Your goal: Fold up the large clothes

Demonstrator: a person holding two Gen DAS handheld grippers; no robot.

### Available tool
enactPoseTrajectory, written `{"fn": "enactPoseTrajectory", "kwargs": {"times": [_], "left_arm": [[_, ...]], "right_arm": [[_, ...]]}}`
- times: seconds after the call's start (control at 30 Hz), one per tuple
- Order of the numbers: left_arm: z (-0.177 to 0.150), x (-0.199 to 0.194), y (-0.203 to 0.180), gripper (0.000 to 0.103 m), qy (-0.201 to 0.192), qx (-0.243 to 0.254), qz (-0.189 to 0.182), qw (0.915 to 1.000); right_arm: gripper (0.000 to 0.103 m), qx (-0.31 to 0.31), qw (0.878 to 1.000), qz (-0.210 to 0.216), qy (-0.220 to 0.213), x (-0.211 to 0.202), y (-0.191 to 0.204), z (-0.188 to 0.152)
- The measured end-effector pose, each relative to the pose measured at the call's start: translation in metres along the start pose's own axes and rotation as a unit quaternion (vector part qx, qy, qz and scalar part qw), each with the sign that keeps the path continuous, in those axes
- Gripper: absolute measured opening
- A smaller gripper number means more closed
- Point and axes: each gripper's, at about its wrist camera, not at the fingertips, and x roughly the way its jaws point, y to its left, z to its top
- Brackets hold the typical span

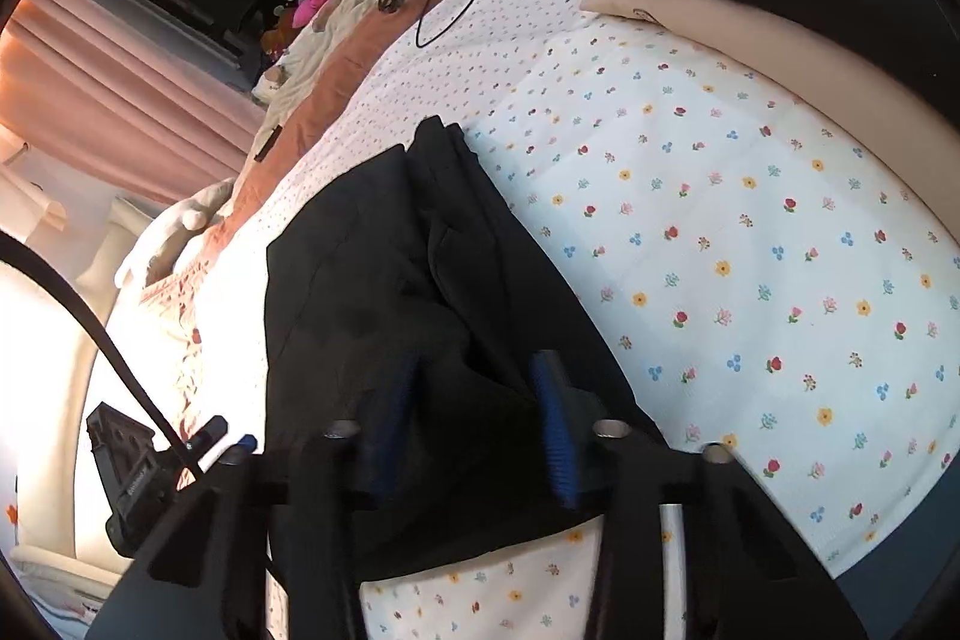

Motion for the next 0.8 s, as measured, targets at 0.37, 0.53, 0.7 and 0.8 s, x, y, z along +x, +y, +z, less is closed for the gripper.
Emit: {"fn": "enactPoseTrajectory", "kwargs": {"times": [0.37, 0.53, 0.7, 0.8], "left_arm": [[-0.010, 0.003, 0.008, 0.052, -0.009, 0.006, 0.014, 0.9998], [-0.013, 0.003, 0.004, 0.050, -0.018, 0.016, 0.016, 0.9996], [-0.012, 0.003, 0.009, 0.050, -0.015, 0.006, 0.017, 0.9997], [-0.010, 0.011, 0.010, 0.050, -0.002, 0.001, 0.010, 0.9999]], "right_arm": [[0.009, 0.015, 1.000, 0.014, 0.001, -0.007, -0.033, -0.018], [0.008, 0.031, 0.999, 0.018, 0.002, -0.014, -0.047, -0.031], [0.007, 0.034, 0.999, 0.007, -0.012, -0.031, -0.059, -0.033], [0.007, 0.039, 0.999, 0.013, 0.004, -0.030, -0.069, -0.034]]}}
